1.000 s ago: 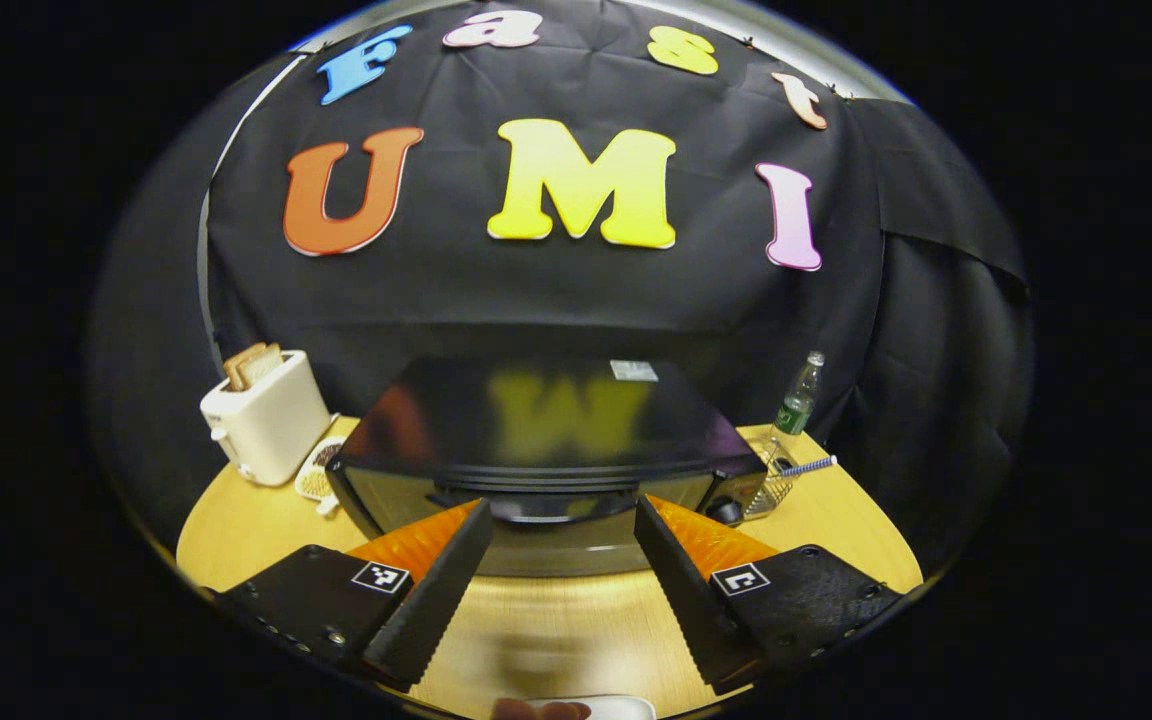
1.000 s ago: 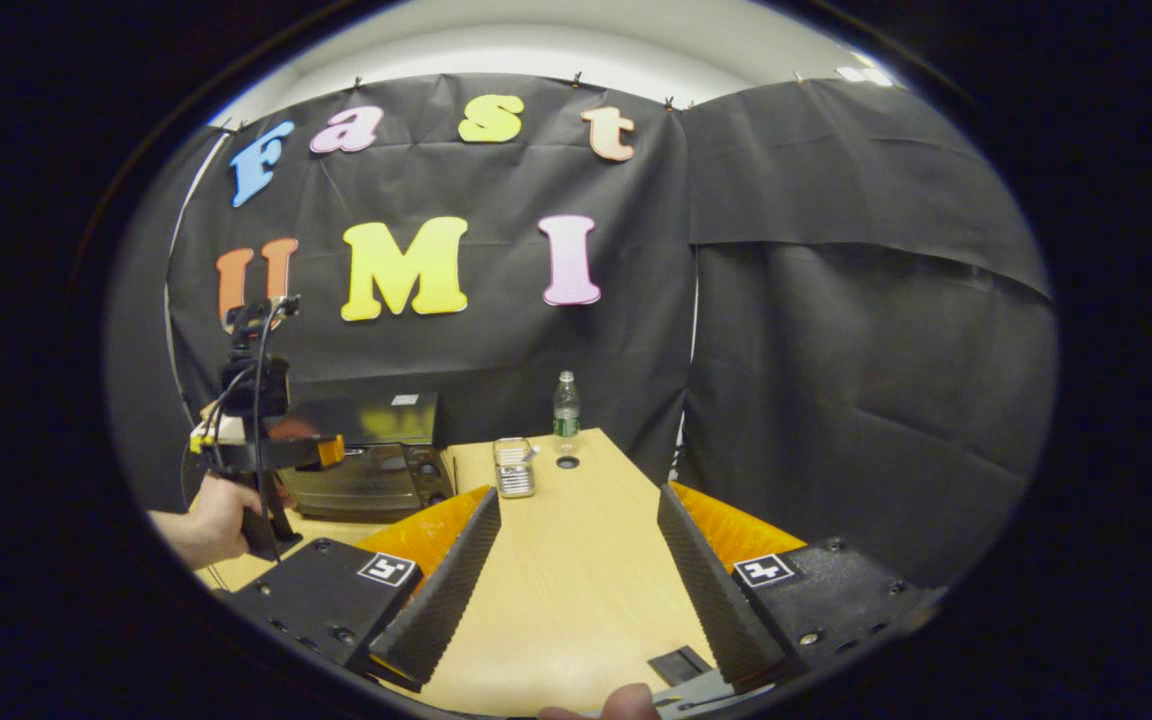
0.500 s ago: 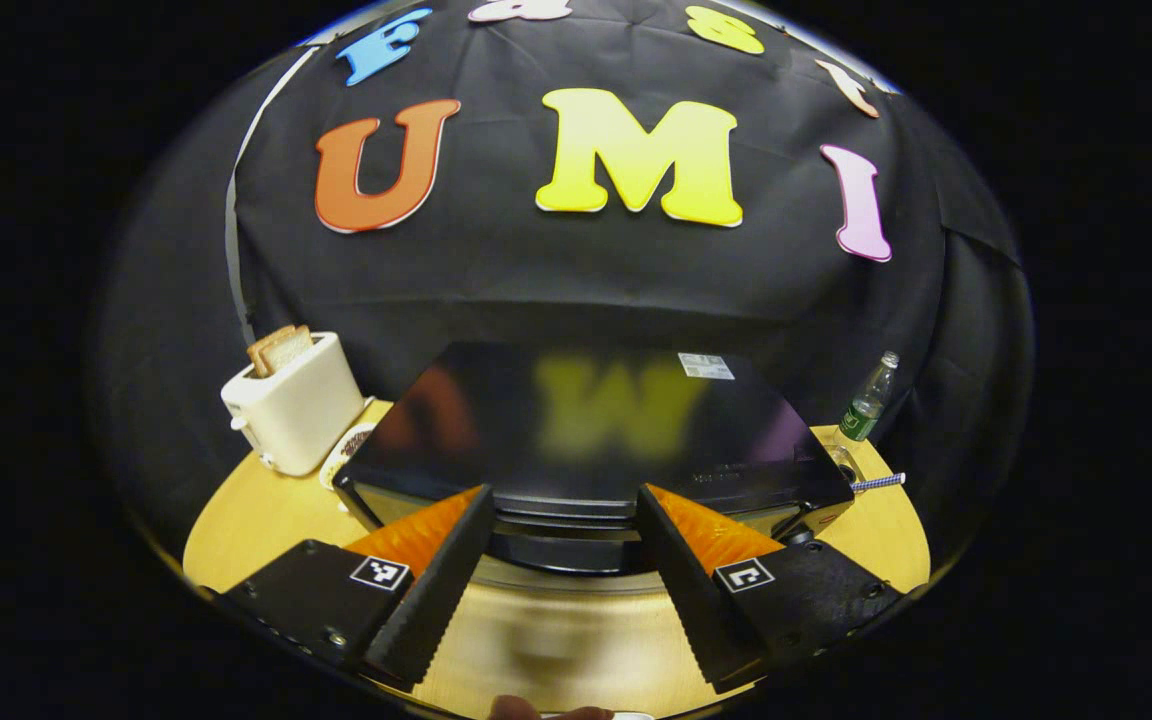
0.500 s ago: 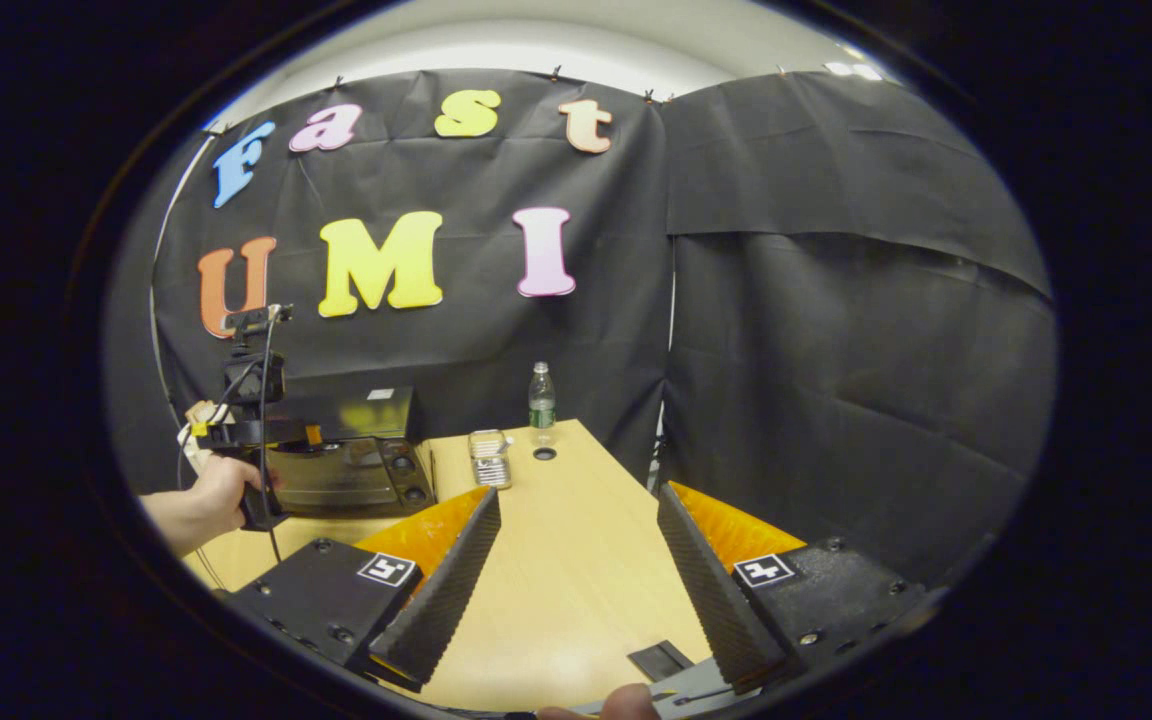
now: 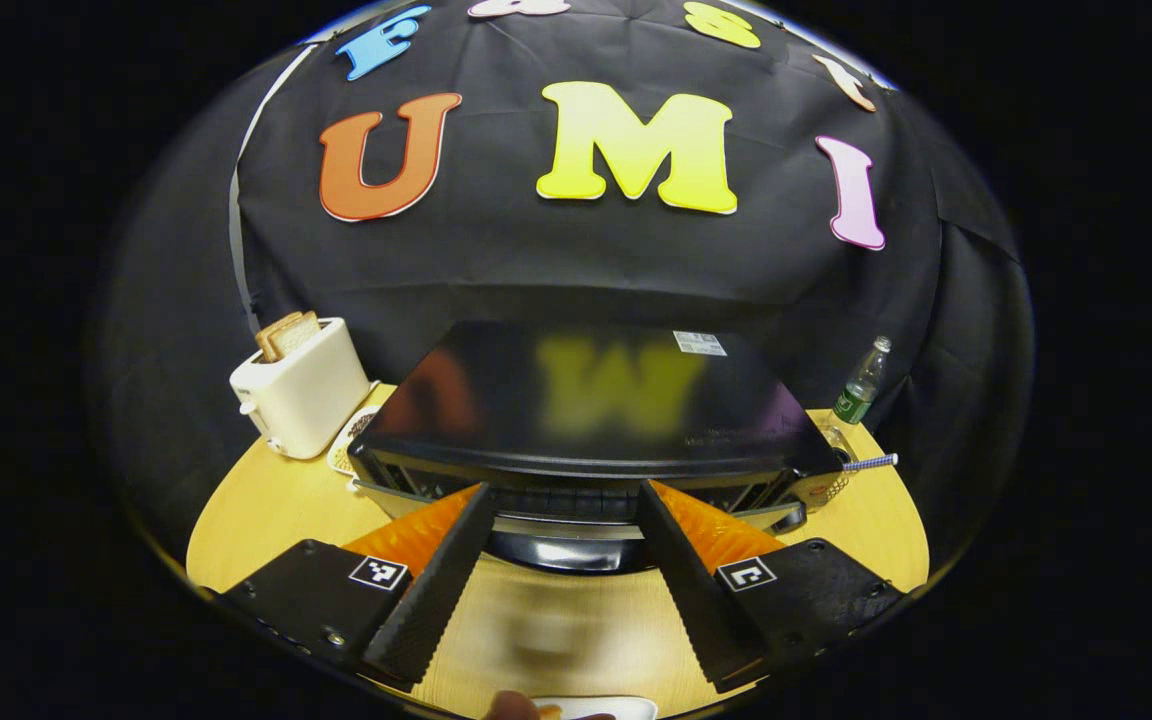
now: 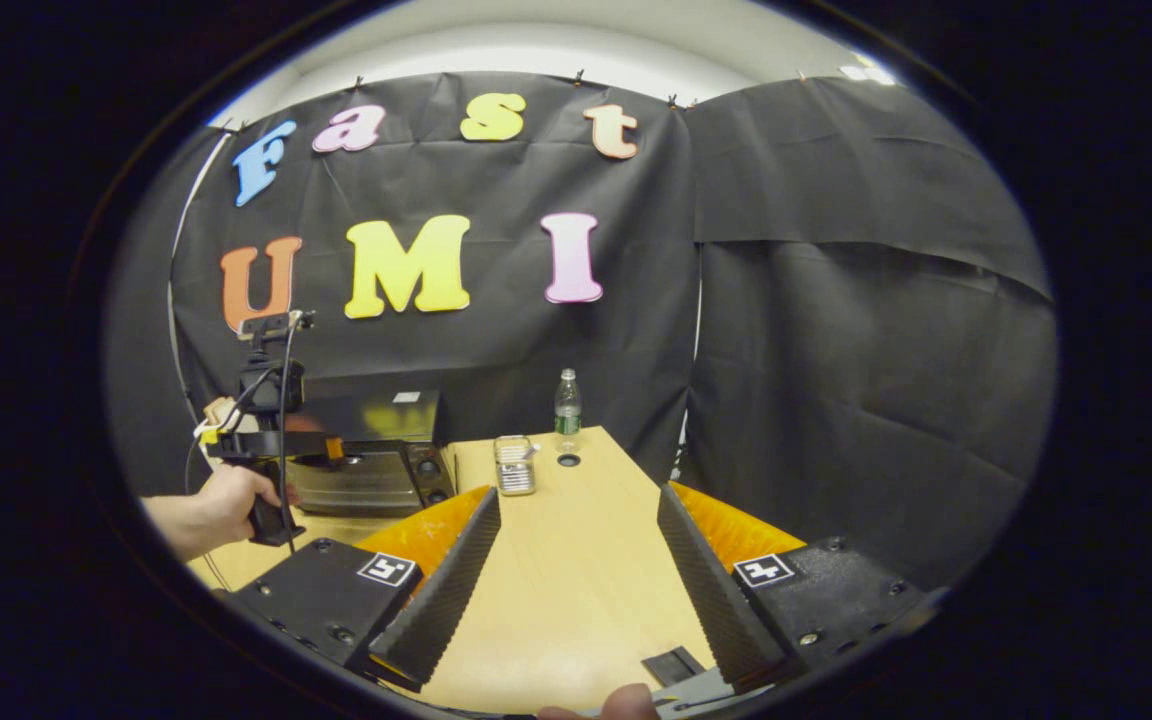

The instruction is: Open the electric oven with the left hand, put the food in, and close the electric oven.

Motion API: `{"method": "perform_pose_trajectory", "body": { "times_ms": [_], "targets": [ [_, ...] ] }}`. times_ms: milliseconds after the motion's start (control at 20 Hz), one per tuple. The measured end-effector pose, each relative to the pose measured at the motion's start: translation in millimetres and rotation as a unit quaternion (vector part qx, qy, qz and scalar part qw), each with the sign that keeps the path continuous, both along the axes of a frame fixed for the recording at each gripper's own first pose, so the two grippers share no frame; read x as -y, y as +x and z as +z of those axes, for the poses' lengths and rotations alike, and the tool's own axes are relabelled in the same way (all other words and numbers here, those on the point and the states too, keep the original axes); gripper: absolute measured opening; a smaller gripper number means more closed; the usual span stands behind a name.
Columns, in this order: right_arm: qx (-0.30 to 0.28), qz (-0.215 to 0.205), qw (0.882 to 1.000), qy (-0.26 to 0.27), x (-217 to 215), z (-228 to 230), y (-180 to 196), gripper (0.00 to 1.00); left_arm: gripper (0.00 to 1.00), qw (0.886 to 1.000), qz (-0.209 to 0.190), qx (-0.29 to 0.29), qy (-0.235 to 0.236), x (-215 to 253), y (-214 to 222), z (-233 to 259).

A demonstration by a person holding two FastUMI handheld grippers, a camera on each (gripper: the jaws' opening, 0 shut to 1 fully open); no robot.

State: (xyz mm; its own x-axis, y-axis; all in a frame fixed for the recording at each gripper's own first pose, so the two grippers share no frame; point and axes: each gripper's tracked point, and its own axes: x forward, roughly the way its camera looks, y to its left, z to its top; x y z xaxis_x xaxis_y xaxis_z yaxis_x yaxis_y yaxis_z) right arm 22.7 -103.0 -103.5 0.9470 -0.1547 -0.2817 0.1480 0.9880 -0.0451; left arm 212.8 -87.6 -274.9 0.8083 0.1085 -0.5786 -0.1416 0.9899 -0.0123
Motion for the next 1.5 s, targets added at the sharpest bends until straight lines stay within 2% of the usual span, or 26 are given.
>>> {"method": "perform_pose_trajectory", "body": {
  "times_ms": [100,350,450,500,550,750,900,1050,1150,1300,1400,1500],
  "targets": [
    [0.001,0.003,1.000,0.007,-1,-1,-1,1.00,0.97,1.000,0.001,-0.009,-0.010,2,-27,-7],
    [-0.002,0.015,1.000,0.011,-10,-7,-10,1.00,0.96,0.996,0.004,-0.074,-0.039,6,-90,-52],
    [-0.008,0.019,1.000,0.007,-11,-11,-14,1.00,0.95,0.994,0.010,-0.092,-0.050,5,-99,-64],
    [-0.009,0.019,1.000,0.007,-11,-11,-16,1.00,1.00,0.993,0.010,-0.103,-0.053,6,-104,-69],
    [-0.010,0.019,1.000,0.008,-10,-12,-18,1.00,0.95,0.992,0.006,-0.114,-0.053,6,-111,-77],
    [-0.016,0.016,1.000,0.010,-9,-18,-23,1.00,0.92,0.980,0.014,-0.186,-0.074,3,-127,-118],
    [-0.022,0.016,1.000,0.012,-10,-23,-26,0.99,0.92,0.978,0.027,-0.194,-0.078,-11,-124,-129],
    [-0.033,0.028,0.999,0.018,-17,-30,-25,1.00,0.92,0.974,0.018,-0.213,-0.077,-9,-128,-136],
    [-0.044,0.056,0.997,0.023,-32,-35,-22,1.00,0.93,0.974,0.008,-0.215,-0.070,-8,-130,-135],
    [-0.077,0.126,0.988,0.033,-68,-57,-15,0.98,0.93,0.976,0.011,-0.199,-0.084,-12,-139,-119],
    [-0.101,0.180,0.978,0.033,-95,-74,-12,0.99,0.93,0.979,0.015,-0.180,-0.094,-20,-150,-102],
    [-0.125,0.244,0.961,0.029,-129,-98,-11,1.00,0.93,0.983,0.023,-0.156,-0.090,-38,-163,-80]
  ]
}}
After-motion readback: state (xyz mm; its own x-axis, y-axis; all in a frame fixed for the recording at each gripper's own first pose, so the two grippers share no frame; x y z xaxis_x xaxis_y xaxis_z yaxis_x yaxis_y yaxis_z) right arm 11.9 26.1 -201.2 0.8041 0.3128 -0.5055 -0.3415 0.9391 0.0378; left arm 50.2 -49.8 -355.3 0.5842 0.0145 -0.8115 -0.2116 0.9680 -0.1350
